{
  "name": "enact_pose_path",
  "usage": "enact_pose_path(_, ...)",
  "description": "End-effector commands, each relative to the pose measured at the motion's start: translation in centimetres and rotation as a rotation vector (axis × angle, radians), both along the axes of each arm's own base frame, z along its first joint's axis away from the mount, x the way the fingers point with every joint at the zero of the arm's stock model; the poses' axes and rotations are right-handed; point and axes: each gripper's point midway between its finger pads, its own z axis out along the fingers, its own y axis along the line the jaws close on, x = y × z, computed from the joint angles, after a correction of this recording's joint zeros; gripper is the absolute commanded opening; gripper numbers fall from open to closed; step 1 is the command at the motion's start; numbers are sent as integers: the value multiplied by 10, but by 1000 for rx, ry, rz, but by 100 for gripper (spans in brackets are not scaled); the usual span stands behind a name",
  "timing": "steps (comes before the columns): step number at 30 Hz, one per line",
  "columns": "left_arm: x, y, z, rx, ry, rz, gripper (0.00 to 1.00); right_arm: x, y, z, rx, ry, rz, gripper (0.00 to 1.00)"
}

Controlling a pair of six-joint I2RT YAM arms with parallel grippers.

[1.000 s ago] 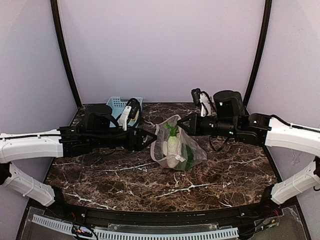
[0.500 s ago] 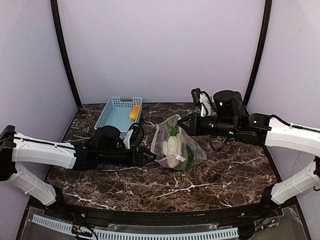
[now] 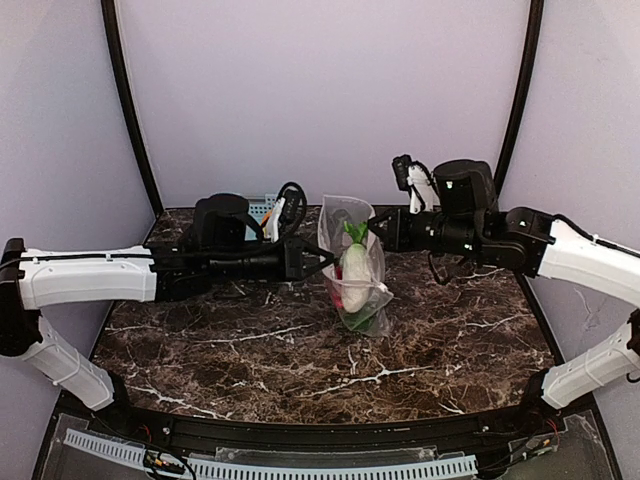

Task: Place the food in the zip-top bag and seal the zipper
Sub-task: Adjust the zipper food storage bag at the center of the board.

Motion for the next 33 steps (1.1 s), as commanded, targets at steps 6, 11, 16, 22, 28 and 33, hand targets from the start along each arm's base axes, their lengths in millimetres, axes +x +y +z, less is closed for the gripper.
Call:
enact_pose_path(6,6,2,38,53,-95,-8,1,19,-46,29,-66,-88,-158,0)
enact_pose_path(11,4,7,17,58,-29,-8,1,14,-46,11,-64,-45,-143,0)
enact_pose_path(16,7,14,5,95,-14,15,1,11,-39,-9,-76,8,-113,7)
enact_pose_path(22,1,9,-1,81,16,-26,1,5,-39,11,-68,-26,-75,49)
enact_pose_path(28,1,4,6,59,8,-41,1,-16,-36,57,9,-118,18,56)
enact_pose_path(33,2,4,11,51,-3,-41,1,-40,-8,68,21,-140,157,49)
